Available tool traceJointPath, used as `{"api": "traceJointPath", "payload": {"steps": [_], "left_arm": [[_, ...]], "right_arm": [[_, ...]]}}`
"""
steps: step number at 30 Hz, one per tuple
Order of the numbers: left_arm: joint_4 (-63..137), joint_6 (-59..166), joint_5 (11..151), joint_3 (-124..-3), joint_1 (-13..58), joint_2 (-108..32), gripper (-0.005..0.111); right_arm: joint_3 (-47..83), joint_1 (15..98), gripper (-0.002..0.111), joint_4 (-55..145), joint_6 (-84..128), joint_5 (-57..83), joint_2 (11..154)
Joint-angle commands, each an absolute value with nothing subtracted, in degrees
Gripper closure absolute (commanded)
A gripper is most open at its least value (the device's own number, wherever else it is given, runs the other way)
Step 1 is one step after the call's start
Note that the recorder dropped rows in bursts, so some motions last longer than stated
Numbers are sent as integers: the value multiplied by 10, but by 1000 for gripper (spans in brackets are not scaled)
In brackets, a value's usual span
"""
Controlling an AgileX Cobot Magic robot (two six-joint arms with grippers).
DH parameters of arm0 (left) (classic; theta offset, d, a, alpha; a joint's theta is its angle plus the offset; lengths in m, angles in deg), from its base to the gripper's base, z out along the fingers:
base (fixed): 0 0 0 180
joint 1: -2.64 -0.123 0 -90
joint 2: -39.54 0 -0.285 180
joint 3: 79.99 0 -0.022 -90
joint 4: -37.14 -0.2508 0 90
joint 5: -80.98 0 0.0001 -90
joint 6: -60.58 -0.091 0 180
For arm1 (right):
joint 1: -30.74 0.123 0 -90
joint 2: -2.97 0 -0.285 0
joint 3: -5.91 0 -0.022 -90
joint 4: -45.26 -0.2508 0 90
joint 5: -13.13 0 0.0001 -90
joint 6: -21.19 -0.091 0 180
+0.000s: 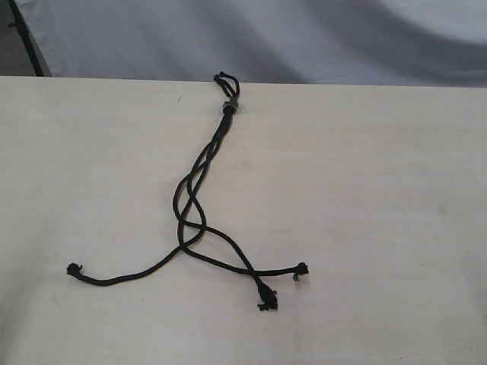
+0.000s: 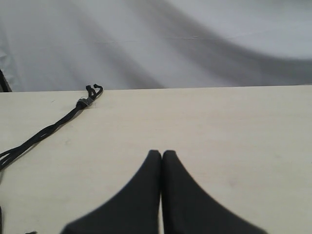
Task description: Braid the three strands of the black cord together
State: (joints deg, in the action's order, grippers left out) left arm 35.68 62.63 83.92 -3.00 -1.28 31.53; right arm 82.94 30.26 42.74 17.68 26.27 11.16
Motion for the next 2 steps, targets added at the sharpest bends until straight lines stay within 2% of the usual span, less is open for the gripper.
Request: {"api": "traceJointPath", "payload": {"steps": [1,2], "left_arm": [[364,632,839,-28,-14,318,106],[364,632,839,-28,-14,318,106]], "right_arm": [[831,298,108,431,178,264,108],[831,298,108,431,178,264,108]]}}
